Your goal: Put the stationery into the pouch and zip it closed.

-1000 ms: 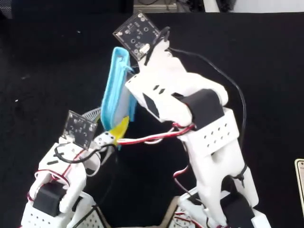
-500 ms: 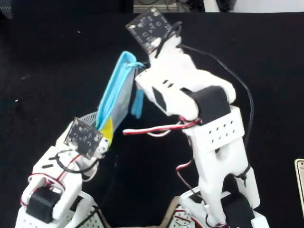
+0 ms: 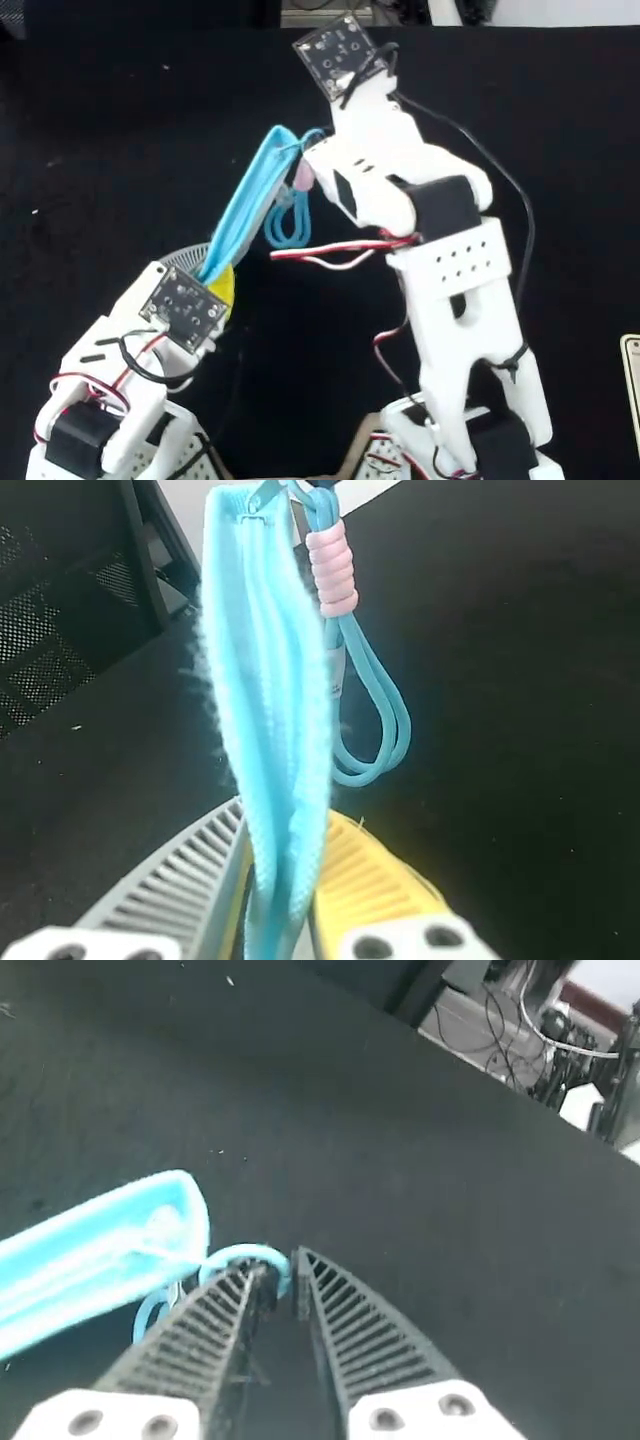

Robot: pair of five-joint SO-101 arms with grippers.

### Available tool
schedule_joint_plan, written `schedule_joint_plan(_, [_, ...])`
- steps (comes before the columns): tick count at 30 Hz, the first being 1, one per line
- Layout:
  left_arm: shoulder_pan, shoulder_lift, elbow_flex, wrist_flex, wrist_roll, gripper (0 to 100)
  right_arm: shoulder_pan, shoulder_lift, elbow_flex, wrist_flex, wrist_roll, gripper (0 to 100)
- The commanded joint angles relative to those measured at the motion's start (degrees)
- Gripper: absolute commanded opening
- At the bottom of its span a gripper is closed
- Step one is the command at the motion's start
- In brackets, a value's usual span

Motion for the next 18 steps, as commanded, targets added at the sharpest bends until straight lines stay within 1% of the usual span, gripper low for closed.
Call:
schedule_joint_plan(1, [0.3,-0.4,-4.2,0.3,-0.5,3,3.4,0.2,0.5,-3.2,0.3,1.1])
schedule_joint_plan(5, [0.3,-0.4,-4.2,1.7,-0.4,3,5.7,0.1,2.0,-6.2,0.3,1.1])
schedule_joint_plan(18, [0.4,-0.4,-4.2,2.3,-0.4,3,5.2,-0.3,2.9,-6.9,-0.2,1.2])
